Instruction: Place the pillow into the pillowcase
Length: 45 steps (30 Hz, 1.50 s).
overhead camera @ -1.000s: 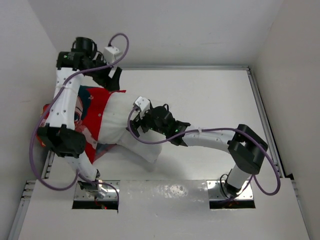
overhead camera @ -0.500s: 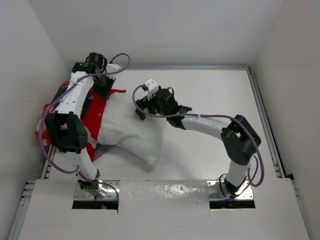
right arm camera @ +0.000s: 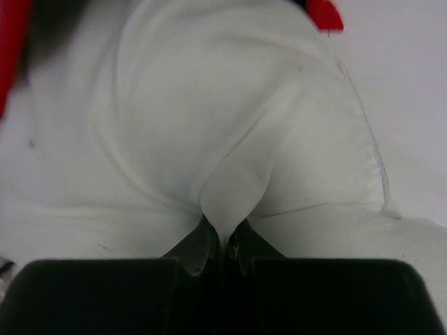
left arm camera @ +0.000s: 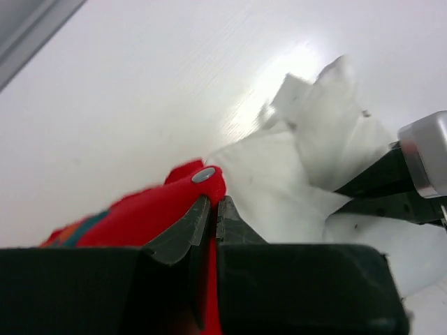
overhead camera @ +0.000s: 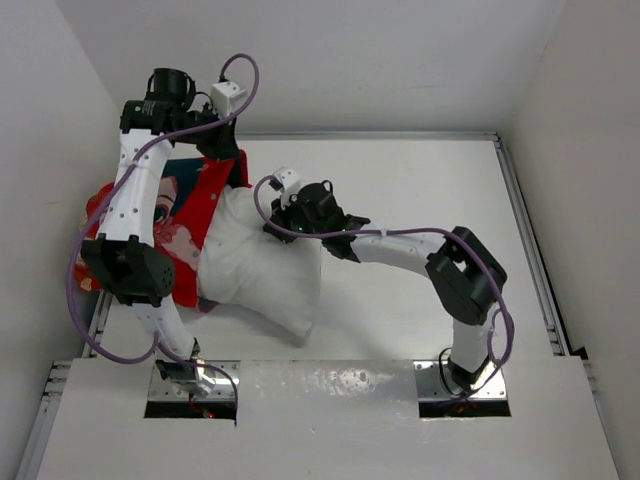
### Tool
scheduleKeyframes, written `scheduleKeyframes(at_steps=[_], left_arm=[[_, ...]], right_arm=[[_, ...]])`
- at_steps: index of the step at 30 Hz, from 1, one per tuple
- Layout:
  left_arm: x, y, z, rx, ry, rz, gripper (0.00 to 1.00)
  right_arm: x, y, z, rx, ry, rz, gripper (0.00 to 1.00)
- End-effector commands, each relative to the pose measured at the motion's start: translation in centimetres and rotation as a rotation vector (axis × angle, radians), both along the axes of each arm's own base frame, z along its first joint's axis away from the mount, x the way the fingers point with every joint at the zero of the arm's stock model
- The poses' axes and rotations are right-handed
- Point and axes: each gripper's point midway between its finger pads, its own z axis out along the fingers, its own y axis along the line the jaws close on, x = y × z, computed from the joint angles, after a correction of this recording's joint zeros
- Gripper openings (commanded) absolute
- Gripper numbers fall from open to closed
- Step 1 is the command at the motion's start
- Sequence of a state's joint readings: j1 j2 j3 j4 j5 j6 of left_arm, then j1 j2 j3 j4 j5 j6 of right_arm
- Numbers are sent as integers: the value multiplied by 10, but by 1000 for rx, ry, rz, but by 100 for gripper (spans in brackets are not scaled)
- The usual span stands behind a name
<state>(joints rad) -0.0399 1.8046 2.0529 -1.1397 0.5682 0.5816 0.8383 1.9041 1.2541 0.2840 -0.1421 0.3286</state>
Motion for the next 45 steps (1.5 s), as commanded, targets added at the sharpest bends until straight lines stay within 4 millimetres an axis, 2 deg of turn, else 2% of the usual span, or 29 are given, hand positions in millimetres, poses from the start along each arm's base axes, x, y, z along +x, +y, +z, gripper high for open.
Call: scheduleKeyframes(at_steps=[1,3,4,5,6,10,11,14,15,17,21,23,24,26,28,29,30,31,32,33,34,35,36,37,38,40,41,44,45], left_arm=[[-39,-75,59,-286,-110,-393,0],[-67,-97,59,-325,-74,-513,0],[-75,-106,60,-325,-69,-544,0],[-87,-122,59,-326,-53,-598,0],[-94,-130,59,-332,-46,-623,0],[-112,-169,73,-348,-71,-719,0],[-118,-186,79,-352,-99,-764,0],[-129,-214,106,-411,-159,-838,0],[-135,-220,118,-456,-160,-865,0],[-143,-230,135,-510,-188,-920,0],[-155,-233,161,-559,-227,-965,0],[-159,-228,161,-545,-222,-959,0],[-158,-227,153,-520,-235,-964,0],[-153,-222,117,-442,-167,-929,0],[-148,-217,84,-374,-96,-899,0],[-140,-213,52,-311,-40,-865,0],[-128,-211,39,-268,-51,-832,0],[-122,-211,27,-252,-36,-812,3],[-119,-210,9,-239,19,-771,15],[-112,-211,3,-231,19,-745,22],[-98,-213,-5,-220,11,-698,28],[-91,-213,-7,-217,7,-672,33],[-77,-215,-7,-215,-25,-643,48],[-73,-216,-4,-225,-23,-616,54],[-69,-216,-3,-226,-32,-601,65],[-57,-213,10,-220,-77,-562,75],[-53,-211,16,-216,-94,-546,85],[-39,-192,37,-176,-139,-460,93],[-29,-175,40,-145,-151,-394,94]], right_arm=[[-10,19,125,342,-197,-18,0],[0,-2,174,502,-308,-140,0],[15,-20,192,574,-338,-278,0],[21,-29,201,625,-355,-337,0],[24,-39,223,716,-394,-392,0],[44,-67,229,803,-410,-669,0],[47,-79,220,800,-398,-771,0],[50,-95,197,730,-378,-898,0],[52,-108,176,665,-367,-982,0],[53,-125,155,590,-369,-1061,0],[56,-154,76,293,-370,-1188,0],[65,-159,37,201,-332,-1191,0],[63,-163,14,108,-300,-1184,0],[66,-159,-10,74,-214,-1127,0],[64,-150,-10,65,-199,-1048,0],[59,-150,-14,47,-194,-1017,4],[52,-149,-10,50,-184,-969,16],[47,-151,-8,50,-181,-951,20],[43,-153,-5,52,-179,-934,24],[38,-155,-2,47,-183,-908,31],[30,-158,-7,26,-175,-876,47],[26,-162,9,49,-184,-865,58],[21,-166,12,44,-182,-858,67],[13,-173,7,8,-173,-849,79],[9,-178,25,41,-186,-842,83],[-1,-188,25,-7,-196,-814,93],[-5,-190,37,-16,-221,-775,96],[-14,-192,38,-145,-226,-681,99],[-14,-189,52,-142,-232,-668,96]])
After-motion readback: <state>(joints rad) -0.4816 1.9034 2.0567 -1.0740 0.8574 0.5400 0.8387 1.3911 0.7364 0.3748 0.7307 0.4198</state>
